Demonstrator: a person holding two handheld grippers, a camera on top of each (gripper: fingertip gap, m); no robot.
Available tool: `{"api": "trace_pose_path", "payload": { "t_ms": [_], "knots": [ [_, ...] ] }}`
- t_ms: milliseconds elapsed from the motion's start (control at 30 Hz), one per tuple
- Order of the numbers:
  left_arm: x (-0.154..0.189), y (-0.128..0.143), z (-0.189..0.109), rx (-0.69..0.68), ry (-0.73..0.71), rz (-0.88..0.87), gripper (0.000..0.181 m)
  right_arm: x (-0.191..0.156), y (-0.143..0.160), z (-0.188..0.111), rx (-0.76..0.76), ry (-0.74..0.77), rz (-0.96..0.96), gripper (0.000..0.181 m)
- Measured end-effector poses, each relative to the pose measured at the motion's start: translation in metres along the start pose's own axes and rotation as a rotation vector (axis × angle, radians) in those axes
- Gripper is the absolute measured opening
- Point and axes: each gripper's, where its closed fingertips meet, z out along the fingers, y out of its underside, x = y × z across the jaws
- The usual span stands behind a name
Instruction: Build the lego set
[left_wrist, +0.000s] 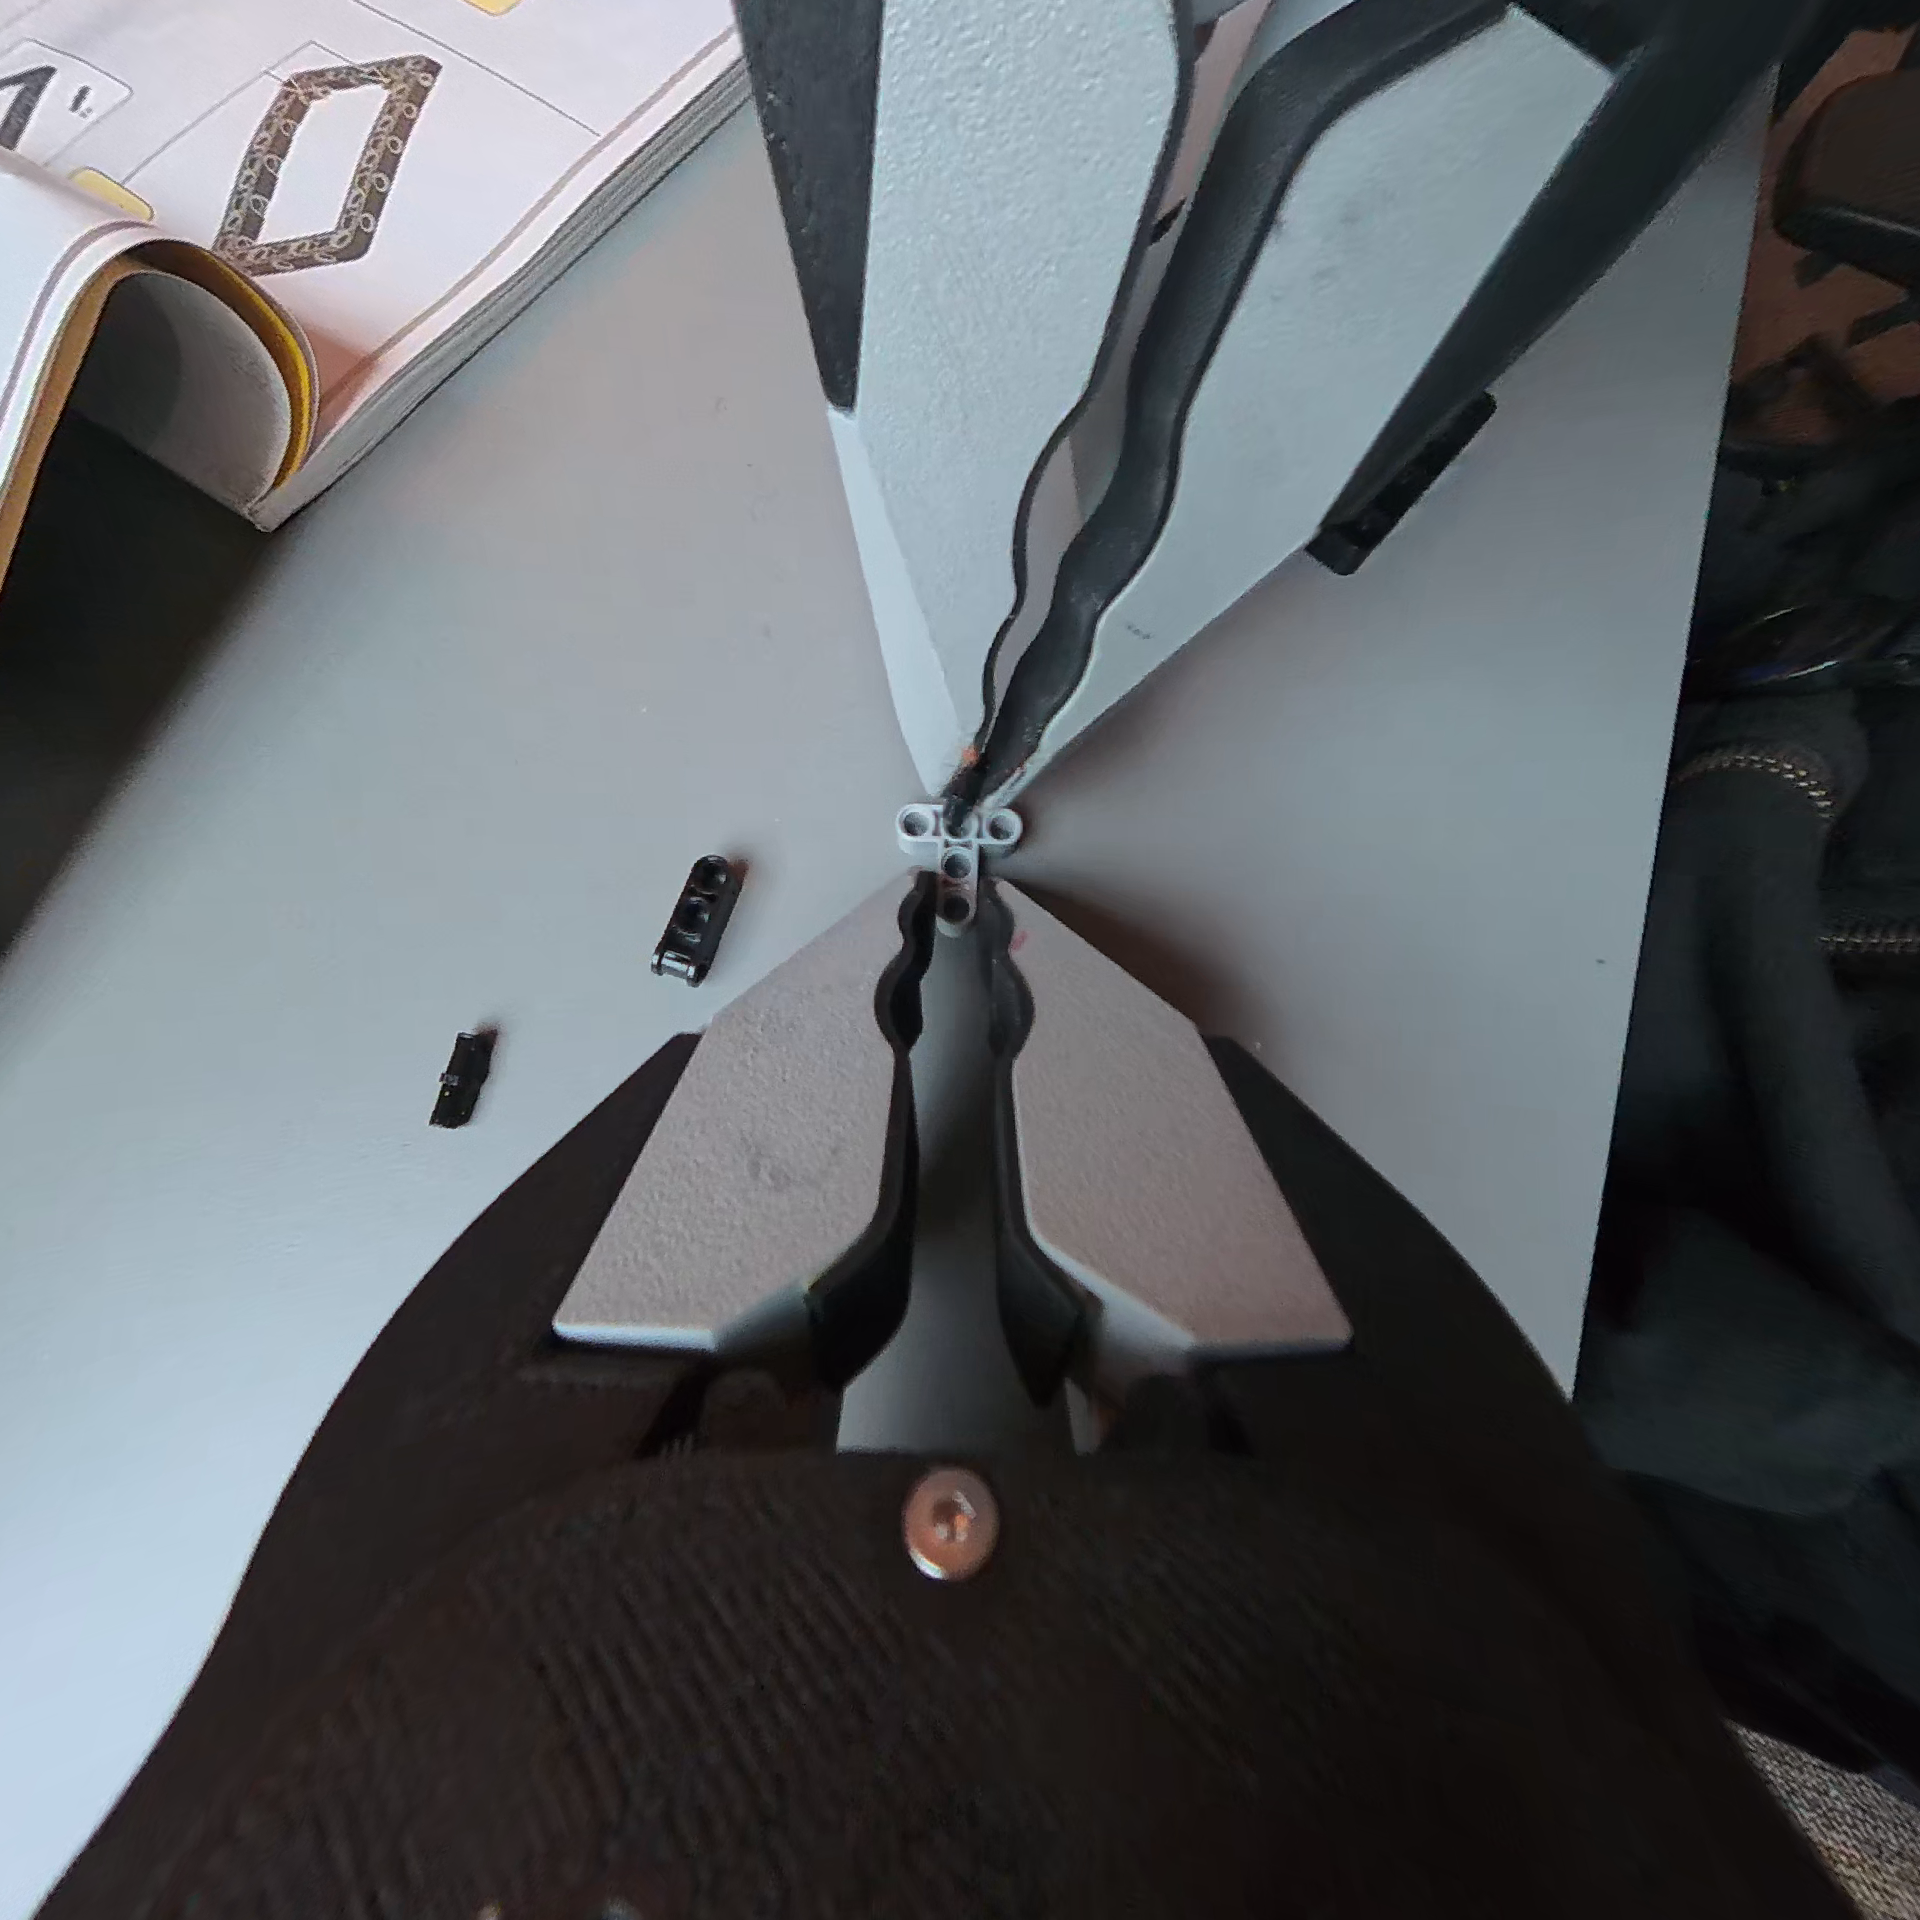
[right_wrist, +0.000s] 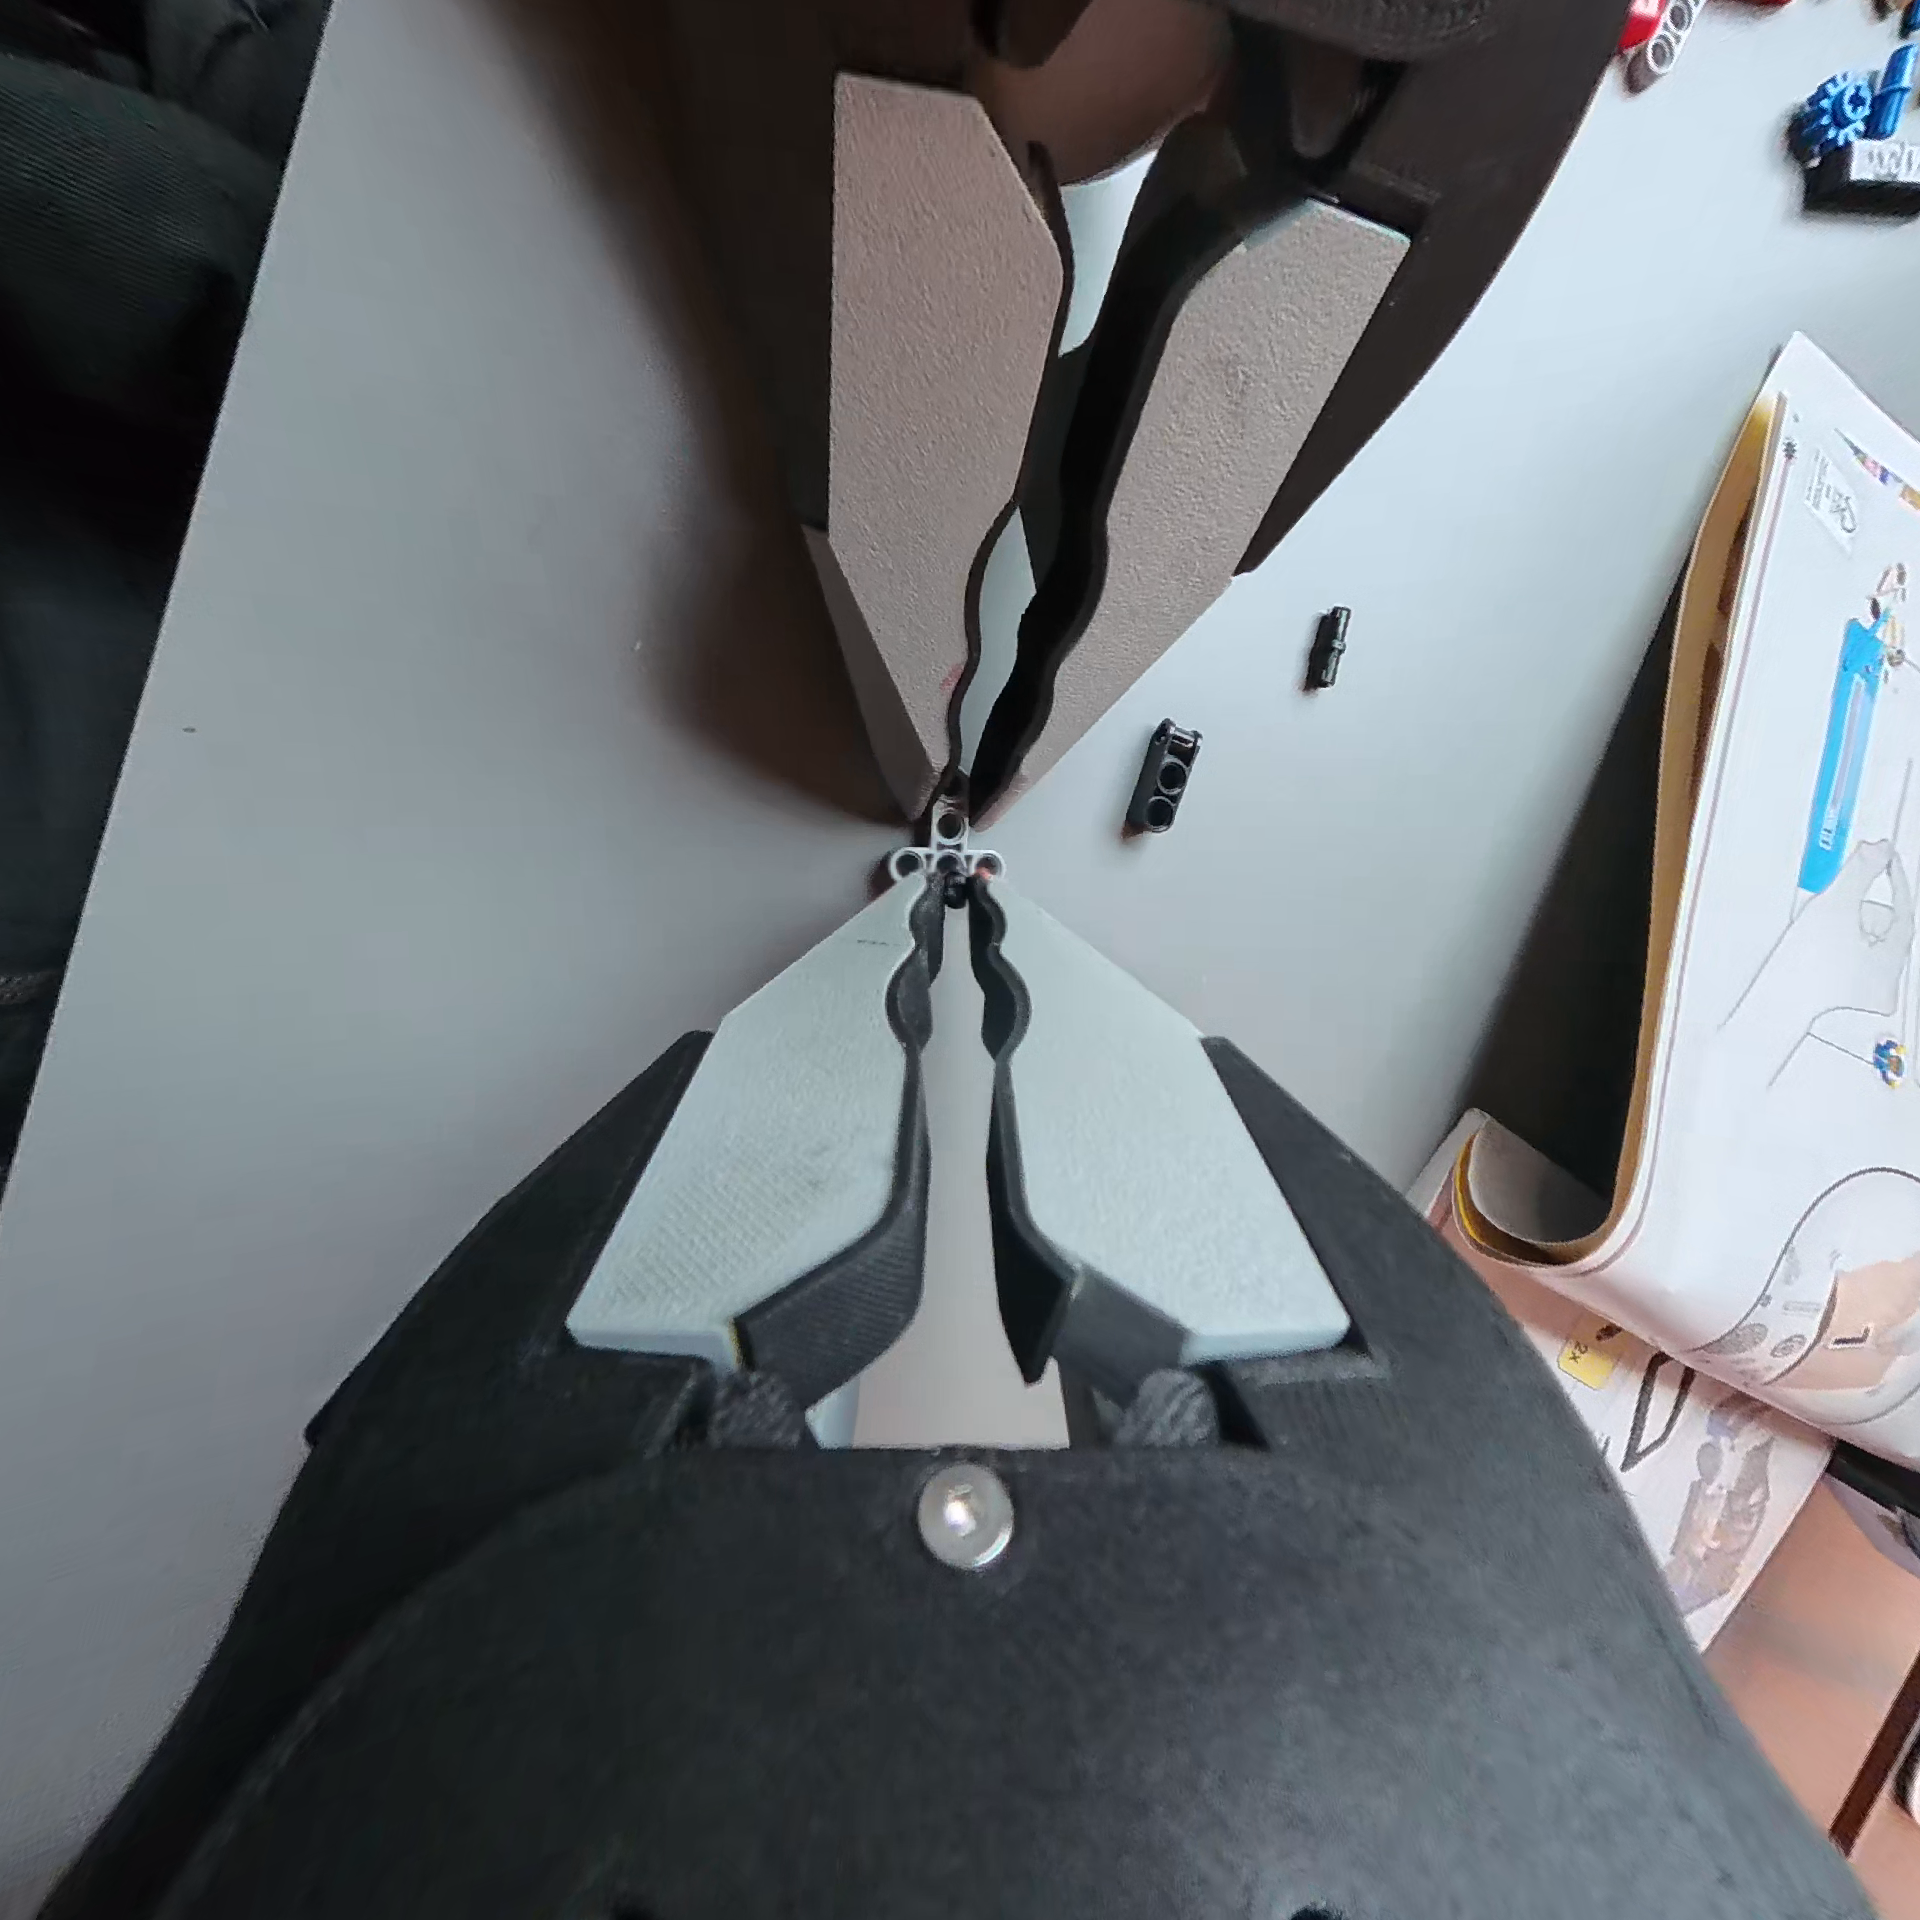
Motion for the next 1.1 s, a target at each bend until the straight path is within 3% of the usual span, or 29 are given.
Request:
{"api": "trace_pose_path", "payload": {
  "t_ms": [367, 900, 1100],
  "knots": [
    [-0.0001, 0.0002, -0.0002, 0.0, 0.017, 0.005, 0.005, -0.001, -0.0003, 0.0024, -0.018, -0.025, -0.043, 0.002],
    [-0.0018, 0.0008, -0.001, 0.001, 0.053, -0.037, 0.005, 0.0025, -0.0008, 0.0048, -0.088, -0.201, -0.155, 0.002],
    [-0.0032, 0.001, -0.0019, 0.007, 0.081, -0.085, 0.005, 0.003, -0.0016, 0.0086, -0.07, -0.293, -0.065, 0.002]
  ]
}}
